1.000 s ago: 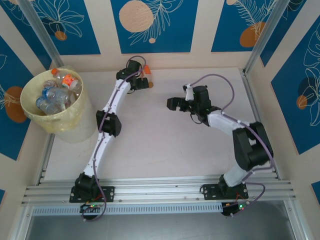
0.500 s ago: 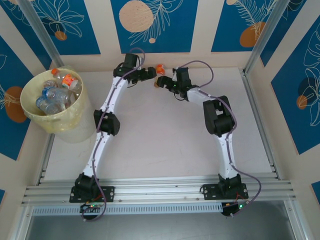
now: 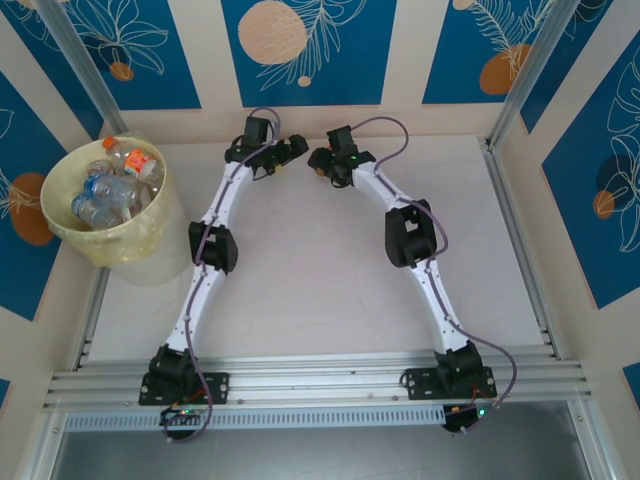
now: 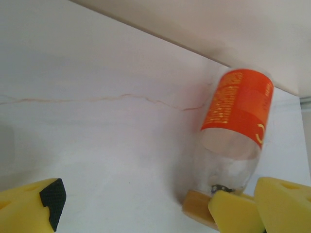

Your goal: Put the plastic bottles in the bin

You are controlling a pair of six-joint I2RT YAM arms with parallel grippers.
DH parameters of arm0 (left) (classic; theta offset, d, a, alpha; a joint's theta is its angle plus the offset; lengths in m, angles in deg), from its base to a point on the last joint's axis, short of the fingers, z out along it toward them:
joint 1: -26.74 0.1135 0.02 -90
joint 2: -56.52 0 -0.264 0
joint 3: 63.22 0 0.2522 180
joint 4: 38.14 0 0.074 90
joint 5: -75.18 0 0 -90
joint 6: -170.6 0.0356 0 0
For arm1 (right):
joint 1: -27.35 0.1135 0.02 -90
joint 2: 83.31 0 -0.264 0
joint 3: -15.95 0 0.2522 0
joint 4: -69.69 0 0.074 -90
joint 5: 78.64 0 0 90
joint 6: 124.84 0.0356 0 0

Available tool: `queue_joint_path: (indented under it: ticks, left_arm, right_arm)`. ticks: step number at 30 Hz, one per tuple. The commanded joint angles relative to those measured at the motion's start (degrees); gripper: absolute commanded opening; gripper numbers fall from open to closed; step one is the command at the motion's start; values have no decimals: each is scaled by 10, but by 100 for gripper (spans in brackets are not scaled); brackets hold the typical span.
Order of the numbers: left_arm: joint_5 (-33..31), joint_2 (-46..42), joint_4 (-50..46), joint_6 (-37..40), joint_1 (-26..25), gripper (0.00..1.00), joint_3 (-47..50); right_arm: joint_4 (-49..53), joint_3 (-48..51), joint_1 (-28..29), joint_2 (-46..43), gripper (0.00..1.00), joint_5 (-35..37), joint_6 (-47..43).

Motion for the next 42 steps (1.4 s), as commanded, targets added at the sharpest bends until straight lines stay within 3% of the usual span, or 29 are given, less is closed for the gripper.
queue_joint_path:
  ticks: [1,4,11,15,19,22,27,32,35,42]
  left_arm:
    - [0,8,0,-23,2,100,-30]
    - [10,19,14,-38,2,100,-30]
    - [45,50,19,-37,-10,100,-30]
    - [69,56,54,-42,-13,100,-30]
    - [56,47,12,8,-28,100,-20]
    - [100,57,41,4,-36,96,-17]
    - [155,73,137,-43,-46,97,-17]
    - [171,80,187,-36,-60,100,-15]
    - [169,86,193,-50,-64,100,-10]
    - [153,84,170,-44,-64,100,-11]
  right_arm:
    - [104,-53,15,28,66,44,48]
    - [129,-74,18,51,56,54,67]
    - [143,-83,12,49,55,89,106]
    - [43,18,11,-18,66,45,94]
    - [-68,165,7,-128,71,42,58]
    - [-110,241,-7,-193,76,42,36]
    - [-131,301,-52,-236,87,11,-10]
    - [-160,318,-94,-238,95,-34,-47]
    - [-159,282,-123,-207,97,-113,-83]
    - [-17,76,-150,-78,98,-259,-131]
